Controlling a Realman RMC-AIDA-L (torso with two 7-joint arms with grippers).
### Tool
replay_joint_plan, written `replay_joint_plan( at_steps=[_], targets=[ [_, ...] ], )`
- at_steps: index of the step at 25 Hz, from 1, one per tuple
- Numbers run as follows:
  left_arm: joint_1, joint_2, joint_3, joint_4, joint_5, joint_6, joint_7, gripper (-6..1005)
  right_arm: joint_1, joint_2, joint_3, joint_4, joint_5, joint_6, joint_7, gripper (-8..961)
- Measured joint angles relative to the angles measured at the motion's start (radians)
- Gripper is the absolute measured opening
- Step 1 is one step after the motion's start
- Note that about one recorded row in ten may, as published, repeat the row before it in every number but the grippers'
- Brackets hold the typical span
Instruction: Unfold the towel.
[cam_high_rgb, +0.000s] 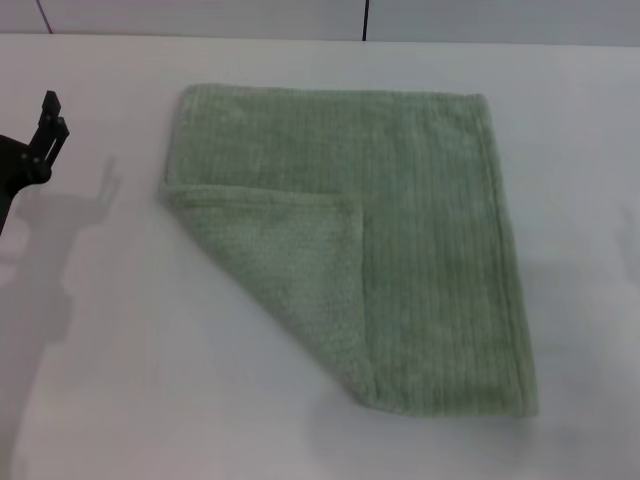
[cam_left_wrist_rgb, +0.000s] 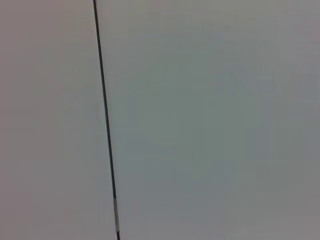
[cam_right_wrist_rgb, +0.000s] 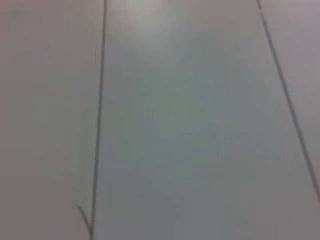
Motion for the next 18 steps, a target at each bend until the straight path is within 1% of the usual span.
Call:
replay_joint_plan(
  at_steps=[2,3,4,5,7,8,9,11,12,13,14,16,17,18],
  targets=[
    [0.002,0.000,0.006,-0.007,0.000,0.006,-0.004,813,0.019,-0.005,-0.010,0.009,-0.001,0.007,0.002,642],
    [0.005,0.000,0.015,-0.017,-0.003,0.009,-0.004,813,0.039,-0.021,-0.013,0.040,-0.002,0.042,0.027,613],
    [0.005,0.000,0.015,-0.017,-0.003,0.009,-0.004,813,0.039,-0.021,-0.013,0.040,-0.002,0.042,0.027,578],
    [0.006,0.000,0.021,-0.020,-0.004,0.010,-0.003,813,0.046,-0.032,-0.013,0.056,-0.003,0.063,0.044,543],
    [0.006,0.000,0.036,-0.022,-0.005,0.013,-0.003,813,0.061,-0.070,-0.012,0.113,-0.026,0.141,0.099,473],
    [0.006,0.000,0.045,-0.023,-0.006,0.014,-0.005,813,0.080,-0.120,-0.007,0.192,-0.070,0.256,0.137,438],
    [0.007,0.000,0.052,-0.024,-0.005,0.014,-0.005,813,0.080,-0.120,-0.007,0.192,-0.070,0.256,0.137,403],
    [0.007,0.000,0.073,-0.029,-0.006,0.015,-0.002,813,0.102,-0.169,0.004,0.288,-0.110,0.406,0.143,327],
    [0.007,0.000,0.081,-0.032,-0.006,0.015,0.000,813,0.112,-0.190,0.015,0.333,-0.128,0.481,0.143,285],
    [0.005,0.000,0.100,-0.042,-0.004,0.011,0.006,813,0.140,-0.234,0.055,0.445,-0.180,0.677,0.152,244],
    [0.005,0.000,0.100,-0.042,-0.004,0.011,0.006,813,0.140,-0.234,0.055,0.445,-0.180,0.677,0.152,202],
    [0.000,0.000,0.110,-0.046,-0.001,0.002,0.007,813,0.160,-0.261,0.109,0.536,-0.236,0.864,0.167,134],
    [-0.004,0.000,0.119,-0.047,0.000,0.000,0.007,813,0.167,-0.271,0.149,0.597,-0.270,0.989,0.175,106],
    [-0.012,0.001,0.141,-0.048,0.002,-0.004,0.007,813,0.176,-0.278,0.229,0.710,-0.332,1.223,0.188,79]
  ],
)
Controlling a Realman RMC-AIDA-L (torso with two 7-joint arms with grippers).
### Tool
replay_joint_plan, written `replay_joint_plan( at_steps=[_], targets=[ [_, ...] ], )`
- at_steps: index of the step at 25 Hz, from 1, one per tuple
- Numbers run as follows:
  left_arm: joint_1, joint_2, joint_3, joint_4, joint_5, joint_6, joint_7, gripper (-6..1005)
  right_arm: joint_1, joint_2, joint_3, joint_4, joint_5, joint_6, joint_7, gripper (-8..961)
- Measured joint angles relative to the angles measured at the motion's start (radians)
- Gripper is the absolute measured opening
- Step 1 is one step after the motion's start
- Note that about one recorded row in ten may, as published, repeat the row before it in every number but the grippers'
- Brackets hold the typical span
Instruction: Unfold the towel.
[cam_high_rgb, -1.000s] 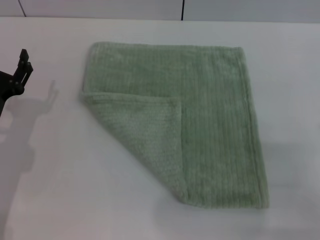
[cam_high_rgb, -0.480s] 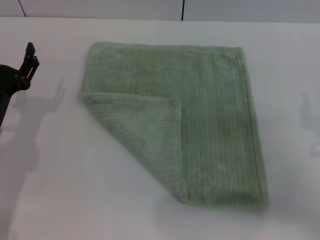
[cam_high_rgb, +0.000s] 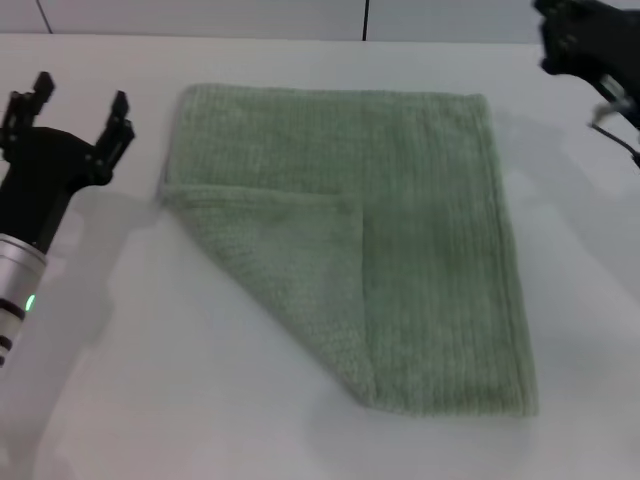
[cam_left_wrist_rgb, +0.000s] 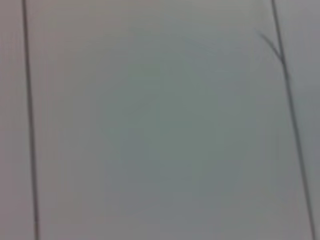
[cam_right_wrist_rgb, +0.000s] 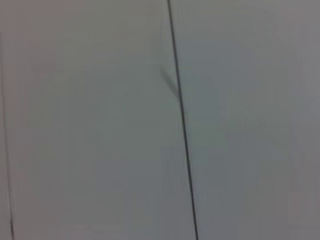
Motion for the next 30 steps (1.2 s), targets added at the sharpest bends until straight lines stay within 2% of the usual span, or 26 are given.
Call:
replay_joint_plan(
  at_steps=[1,4,5,6,7,8,9,11,13,14,15,16,17,19,20,21,23,25,26,27,28,30],
  targets=[
    [0.000,0.000,0.000,0.000,0.000,0.000,0.000,812,0.000,0.000,0.000,0.000,0.000,0.000,0.000,52],
    [-0.007,0.001,0.022,-0.008,-0.001,-0.009,0.000,812,0.011,0.005,0.121,0.184,-0.070,0.378,0.010,-3],
    [-0.008,0.002,0.034,-0.032,-0.001,-0.036,0.003,812,0.033,0.015,0.190,0.286,-0.078,0.623,0.000,-3],
    [-0.008,0.002,0.034,-0.032,-0.001,-0.036,0.003,812,0.033,0.015,0.190,0.286,-0.078,0.623,0.000,-2],
    [-0.008,0.003,0.039,-0.044,-0.001,-0.048,0.009,812,0.074,0.036,0.273,0.348,-0.068,0.890,-0.043,-2],
    [-0.007,0.003,0.044,-0.058,-0.002,-0.062,0.016,812,0.074,0.036,0.273,0.348,-0.068,0.890,-0.043,-2],
    [0.002,0.003,0.049,-0.099,-0.006,-0.097,0.059,812,0.101,0.055,0.324,0.354,-0.054,0.998,-0.080,-2],
    [0.013,0.001,0.049,-0.140,-0.008,-0.132,0.106,812,0.157,0.111,0.451,0.344,-0.008,1.210,-0.210,-1],
    [0.034,0.004,0.050,-0.231,-0.008,-0.210,0.163,812,0.199,0.191,0.610,0.314,0.027,1.353,-0.374,-1],
    [0.055,0.016,0.051,-0.336,-0.002,-0.319,0.186,812,0.208,0.225,0.676,0.305,0.031,1.395,-0.438,0],
    [0.071,0.029,0.051,-0.403,0.005,-0.388,0.185,812,0.216,0.271,0.775,0.301,0.032,1.439,-0.539,0],
    [0.071,0.029,0.051,-0.403,0.005,-0.388,0.185,812,0.216,0.271,0.775,0.301,0.032,1.439,-0.539,0],
    [0.083,0.045,0.051,-0.477,0.024,-0.459,0.181,812,0.218,0.274,0.793,0.302,0.032,1.450,-0.557,0],
    [0.108,0.084,0.051,-0.629,0.084,-0.620,0.167,812,0.227,0.271,0.808,0.301,0.039,1.470,-0.557,1],
    [0.117,0.117,0.056,-0.743,0.147,-0.774,0.139,812,0.241,0.269,0.834,0.293,0.041,1.498,-0.555,1],
    [0.117,0.117,0.056,-0.743,0.147,-0.774,0.139,812,0.241,0.269,0.834,0.293,0.041,1.498,-0.555,1],
    [0.115,0.154,0.075,-0.858,0.184,-0.914,0.105,812,0.254,0.268,0.849,0.284,0.041,1.518,-0.556,2],
    [0.097,0.201,0.112,-0.968,0.190,-1.064,0.066,812,0.278,0.265,0.854,0.261,0.041,1.543,-0.559,2],
    [0.097,0.201,0.112,-0.968,0.190,-1.064,0.066,812,0.278,0.265,0.854,0.261,0.041,1.543,-0.559,3],
    [0.085,0.221,0.126,-1.014,0.189,-1.132,0.054,812,0.289,0.264,0.854,0.248,0.039,1.550,-0.558,3],
    [0.056,0.252,0.147,-1.118,0.188,-1.308,0.044,812,0.302,0.262,0.855,0.231,0.037,1.555,-0.558,3],
    [0.044,0.255,0.150,-1.179,0.186,-1.434,0.066,812,0.330,0.258,0.856,0.193,0.034,1.559,-0.558,4]
  ],
)
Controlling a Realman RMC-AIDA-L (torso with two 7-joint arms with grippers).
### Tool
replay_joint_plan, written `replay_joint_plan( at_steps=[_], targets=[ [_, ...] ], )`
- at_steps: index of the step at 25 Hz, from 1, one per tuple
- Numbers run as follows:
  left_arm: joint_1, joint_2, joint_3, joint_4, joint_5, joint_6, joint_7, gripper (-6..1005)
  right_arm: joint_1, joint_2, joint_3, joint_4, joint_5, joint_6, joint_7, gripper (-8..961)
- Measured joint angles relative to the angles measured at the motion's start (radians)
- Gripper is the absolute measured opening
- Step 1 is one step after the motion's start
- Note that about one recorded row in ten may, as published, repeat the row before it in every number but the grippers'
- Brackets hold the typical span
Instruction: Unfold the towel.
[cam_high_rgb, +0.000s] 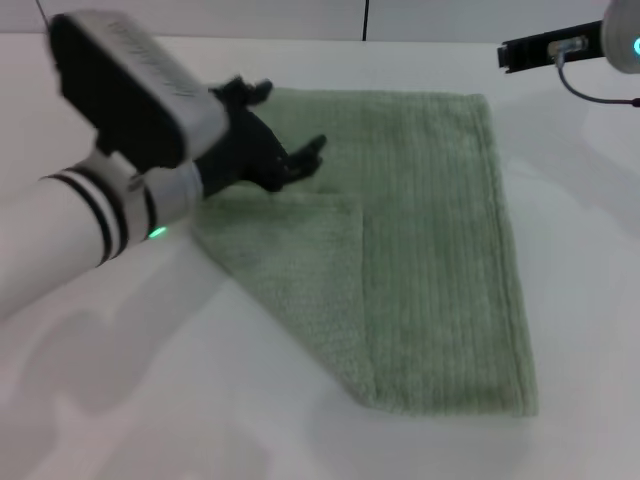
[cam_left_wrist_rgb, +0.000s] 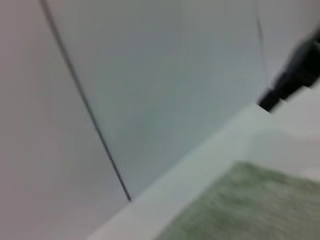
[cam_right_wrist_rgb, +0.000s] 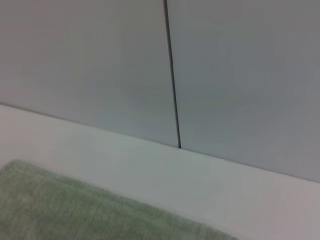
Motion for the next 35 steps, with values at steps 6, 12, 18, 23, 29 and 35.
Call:
replay_joint_plan(
  at_steps=[6,12,18,23,29,35],
  targets=[
    [-0.010,-0.113,-0.080,-0.119,-0.083,-0.378,0.264,811,0.017,-0.004,0.010,-0.026,-0.010,-0.022,-0.014,5],
    [0.031,-0.237,-0.213,-0.117,-0.207,-0.501,0.560,811,-0.019,0.003,0.011,0.002,-0.014,-0.084,-0.016,6],
    [0.009,-0.236,-0.296,-0.117,-0.356,-0.571,0.672,811,-0.028,0.009,0.004,0.001,-0.012,-0.101,-0.077,8],
    [0.020,-0.236,-0.310,-0.133,-0.353,-0.591,0.682,810,-0.030,0.013,0.025,-0.017,-0.015,-0.114,-0.068,9],
    [-0.013,-0.240,-0.338,-0.133,-0.368,-0.664,0.673,807,-0.004,0.008,0.095,-0.031,-0.016,-0.056,-0.058,6],
    [-0.016,-0.244,-0.331,-0.090,-0.371,-0.602,0.673,803,0.068,0.003,0.110,-0.132,-0.011,-0.034,-0.056,0]
  ],
)
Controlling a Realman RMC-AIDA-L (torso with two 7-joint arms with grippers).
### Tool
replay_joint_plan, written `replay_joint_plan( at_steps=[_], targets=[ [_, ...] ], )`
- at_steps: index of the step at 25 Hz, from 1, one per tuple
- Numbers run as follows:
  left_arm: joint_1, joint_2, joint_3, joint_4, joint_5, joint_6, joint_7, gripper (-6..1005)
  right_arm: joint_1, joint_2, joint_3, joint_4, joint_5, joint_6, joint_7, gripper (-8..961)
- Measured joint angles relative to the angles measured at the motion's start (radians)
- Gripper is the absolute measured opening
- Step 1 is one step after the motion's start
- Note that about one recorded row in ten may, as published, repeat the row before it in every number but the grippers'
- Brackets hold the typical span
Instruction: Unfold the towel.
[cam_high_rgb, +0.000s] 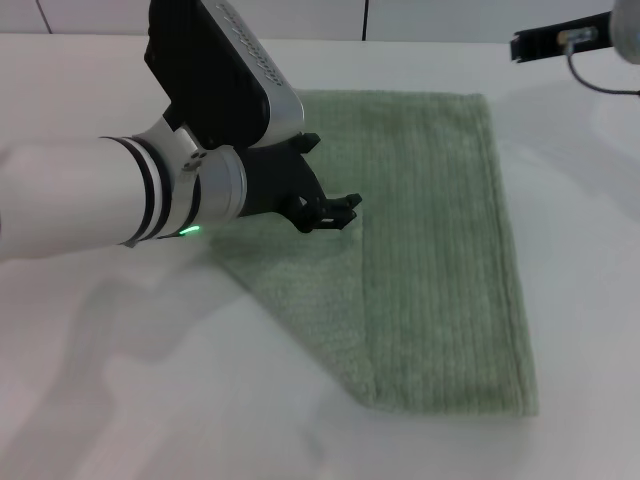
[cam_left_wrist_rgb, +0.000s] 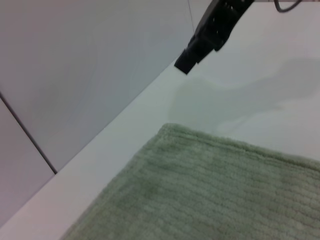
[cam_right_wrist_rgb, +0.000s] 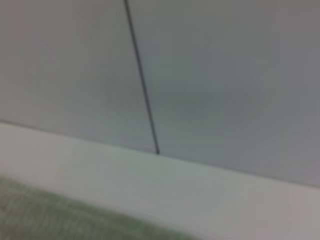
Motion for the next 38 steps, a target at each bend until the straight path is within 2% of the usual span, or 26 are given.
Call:
replay_joint_plan(
  at_steps=[6,14,19,32,38],
  targets=[
    [-0.023,-0.001,0.010,0.041,-0.024,0.011,-0.013,800,0.072,-0.001,-0.012,-0.137,0.002,-0.034,-0.006,1],
    [-0.039,-0.001,0.051,0.090,-0.041,0.054,-0.022,795,0.114,0.005,-0.063,-0.256,0.007,-0.085,-0.008,0],
    [-0.058,-0.002,0.060,0.124,-0.041,0.063,-0.024,792,0.120,0.008,-0.094,-0.322,0.053,-0.127,-0.031,1],
    [-0.089,-0.002,0.081,0.168,-0.042,0.087,-0.025,785,0.121,0.008,-0.097,-0.406,0.074,-0.184,-0.047,0],
    [-0.107,-0.002,0.089,0.192,-0.042,0.102,-0.025,781,0.122,0.008,-0.097,-0.443,0.136,-0.201,-0.092,1]
  ],
)
